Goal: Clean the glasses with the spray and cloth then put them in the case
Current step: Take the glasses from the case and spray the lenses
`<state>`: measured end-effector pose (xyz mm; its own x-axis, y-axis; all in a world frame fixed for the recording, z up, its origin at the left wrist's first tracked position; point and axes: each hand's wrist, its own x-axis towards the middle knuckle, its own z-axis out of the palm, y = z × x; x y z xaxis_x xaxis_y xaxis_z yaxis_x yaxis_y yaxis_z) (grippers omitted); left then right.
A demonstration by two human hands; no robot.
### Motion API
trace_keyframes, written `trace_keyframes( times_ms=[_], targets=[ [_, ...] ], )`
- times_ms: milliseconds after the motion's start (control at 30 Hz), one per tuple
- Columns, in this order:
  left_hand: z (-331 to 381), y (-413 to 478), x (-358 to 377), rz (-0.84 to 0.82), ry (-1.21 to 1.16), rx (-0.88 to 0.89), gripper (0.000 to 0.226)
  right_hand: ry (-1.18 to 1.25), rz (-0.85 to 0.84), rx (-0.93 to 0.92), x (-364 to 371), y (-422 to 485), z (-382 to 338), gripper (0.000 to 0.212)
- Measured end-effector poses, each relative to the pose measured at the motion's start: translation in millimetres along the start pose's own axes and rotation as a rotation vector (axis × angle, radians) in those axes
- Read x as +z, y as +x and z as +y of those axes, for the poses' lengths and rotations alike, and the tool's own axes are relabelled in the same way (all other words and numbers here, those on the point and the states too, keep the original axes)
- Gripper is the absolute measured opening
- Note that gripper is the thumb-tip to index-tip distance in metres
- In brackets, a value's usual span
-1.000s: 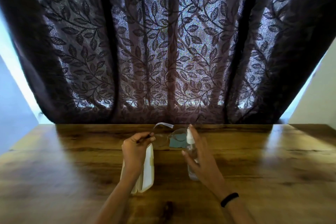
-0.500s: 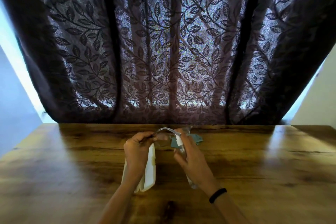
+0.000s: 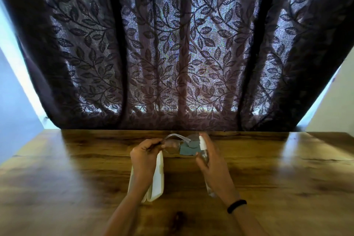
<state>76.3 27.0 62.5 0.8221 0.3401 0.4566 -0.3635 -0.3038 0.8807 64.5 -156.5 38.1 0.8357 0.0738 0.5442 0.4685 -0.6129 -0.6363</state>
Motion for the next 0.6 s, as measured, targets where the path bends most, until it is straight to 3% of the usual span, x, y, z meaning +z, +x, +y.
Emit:
trace_keyframes(
  times_ms=[367, 600],
  targets=[
    [0, 0, -1, -0.002, -0.01, -0.003, 0.027, -0.068, 0.133, 0.069, -11, -1, 17, 0.06],
    [0, -1, -3, -0.001, -0.046, -0.01, 0.027, 0.015, 0.234, 0.126, -27, -5, 32, 0.069]
  ],
)
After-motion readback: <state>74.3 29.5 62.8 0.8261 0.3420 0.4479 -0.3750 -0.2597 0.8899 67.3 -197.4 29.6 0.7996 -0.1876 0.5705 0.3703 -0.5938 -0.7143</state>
